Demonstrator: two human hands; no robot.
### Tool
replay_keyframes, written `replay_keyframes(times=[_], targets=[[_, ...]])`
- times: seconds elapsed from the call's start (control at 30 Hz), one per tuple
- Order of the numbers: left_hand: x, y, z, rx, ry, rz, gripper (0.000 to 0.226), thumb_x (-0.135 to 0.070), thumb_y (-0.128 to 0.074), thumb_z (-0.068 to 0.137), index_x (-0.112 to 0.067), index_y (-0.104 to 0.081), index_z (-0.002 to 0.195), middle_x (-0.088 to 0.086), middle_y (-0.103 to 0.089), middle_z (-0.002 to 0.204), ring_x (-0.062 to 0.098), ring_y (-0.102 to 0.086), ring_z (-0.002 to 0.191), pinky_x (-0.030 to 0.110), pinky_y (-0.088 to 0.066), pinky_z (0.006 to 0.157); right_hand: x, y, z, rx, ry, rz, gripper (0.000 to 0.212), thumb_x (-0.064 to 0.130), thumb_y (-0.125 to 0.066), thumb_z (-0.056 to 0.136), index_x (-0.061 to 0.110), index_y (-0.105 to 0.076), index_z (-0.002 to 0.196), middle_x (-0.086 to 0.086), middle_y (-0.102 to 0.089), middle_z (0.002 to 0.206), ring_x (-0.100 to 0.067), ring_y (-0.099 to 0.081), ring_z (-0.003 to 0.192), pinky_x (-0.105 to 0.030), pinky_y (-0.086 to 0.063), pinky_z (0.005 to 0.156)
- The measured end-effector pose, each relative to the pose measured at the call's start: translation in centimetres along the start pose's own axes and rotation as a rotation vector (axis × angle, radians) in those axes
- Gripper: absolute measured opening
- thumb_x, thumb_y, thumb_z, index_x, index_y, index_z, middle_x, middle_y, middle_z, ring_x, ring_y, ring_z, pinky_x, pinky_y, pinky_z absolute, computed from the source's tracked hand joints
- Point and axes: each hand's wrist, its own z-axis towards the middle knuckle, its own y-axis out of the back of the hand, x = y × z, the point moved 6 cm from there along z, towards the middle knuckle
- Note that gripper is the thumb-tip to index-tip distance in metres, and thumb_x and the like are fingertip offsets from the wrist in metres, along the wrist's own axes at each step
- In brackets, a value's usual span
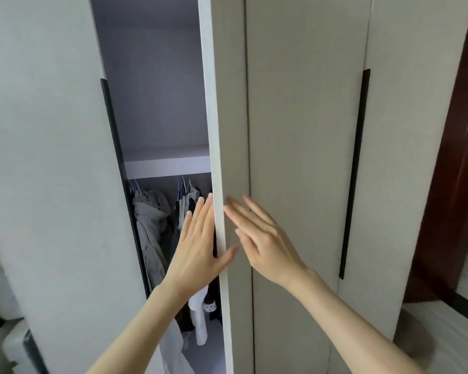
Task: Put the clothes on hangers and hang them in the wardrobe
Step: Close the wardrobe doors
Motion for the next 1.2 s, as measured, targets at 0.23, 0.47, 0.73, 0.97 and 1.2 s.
replay_keyframes(times=[0.23, 0.47, 0.73, 0.97, 1.2], targets=[[6.7, 4.1, -1.1, -0.027, 0.141, 0.236, 0.091, -0.064, -0.042, 0.078, -0.017, -0.009, 0.149, 0.002, -0.003, 0.157, 0.018, 0.006, 0.144, 0.047, -0.009, 0.116, 0.1, -6.5, 4.4, 0.188, -0.069, -0.007, 0.058, 0.039, -0.03, 0.092, 0.025, -0.014, 0.147, -0.001, -0.013, 0.156, -0.016, -0.011, 0.143, -0.026, -0.011, 0.114], [13.6, 7.9, -1.0, -0.062, 0.297, 0.486, 0.104, -0.071, -0.045, 0.074, -0.017, 0.003, 0.148, 0.005, 0.003, 0.156, 0.019, 0.01, 0.143, 0.047, -0.002, 0.115, 0.6, -12.1, 8.8, 0.279, -0.094, -0.086, 0.063, 0.029, -0.043, 0.097, 0.03, -0.007, 0.148, -0.002, 0.006, 0.157, -0.021, 0.005, 0.144, -0.04, -0.003, 0.117], [22.2, 8.8, 2.0, 0.001, 0.311, 0.612, 0.117, -0.068, -0.066, 0.063, -0.029, 0.006, 0.146, 0.006, 0.009, 0.153, 0.025, 0.008, 0.142, 0.054, -0.003, 0.112, -1.7, -18.7, 14.5, 0.182, -0.075, -0.184, 0.074, 0.026, -0.061, 0.088, 0.024, -0.019, 0.148, -0.009, -0.007, 0.156, -0.029, -0.007, 0.144, -0.054, -0.018, 0.112], [30.2, 7.3, 3.7, -0.028, 0.315, 0.552, 0.109, -0.086, -0.031, 0.064, -0.03, 0.018, 0.144, 0.003, 0.014, 0.154, 0.021, 0.016, 0.142, 0.048, 0.006, 0.112, -4.0, -24.3, 17.1, 0.01, -0.052, -0.385, 0.063, 0.044, -0.04, 0.086, 0.025, -0.024, 0.145, -0.007, -0.015, 0.154, -0.026, -0.015, 0.141, -0.062, -0.014, 0.108], [34.7, 6.1, 7.3, -0.137, 0.198, 0.483, 0.102, -0.076, -0.038, 0.072, -0.026, 0.009, 0.148, 0.007, 0.005, 0.156, 0.025, 0.011, 0.143, 0.056, 0.004, 0.11, -6.5, -28.3, 19.0, -0.097, -0.055, -0.49, 0.06, 0.045, -0.036, 0.09, 0.024, -0.024, 0.145, -0.008, -0.015, 0.154, -0.031, -0.014, 0.142, -0.062, -0.013, 0.107]])
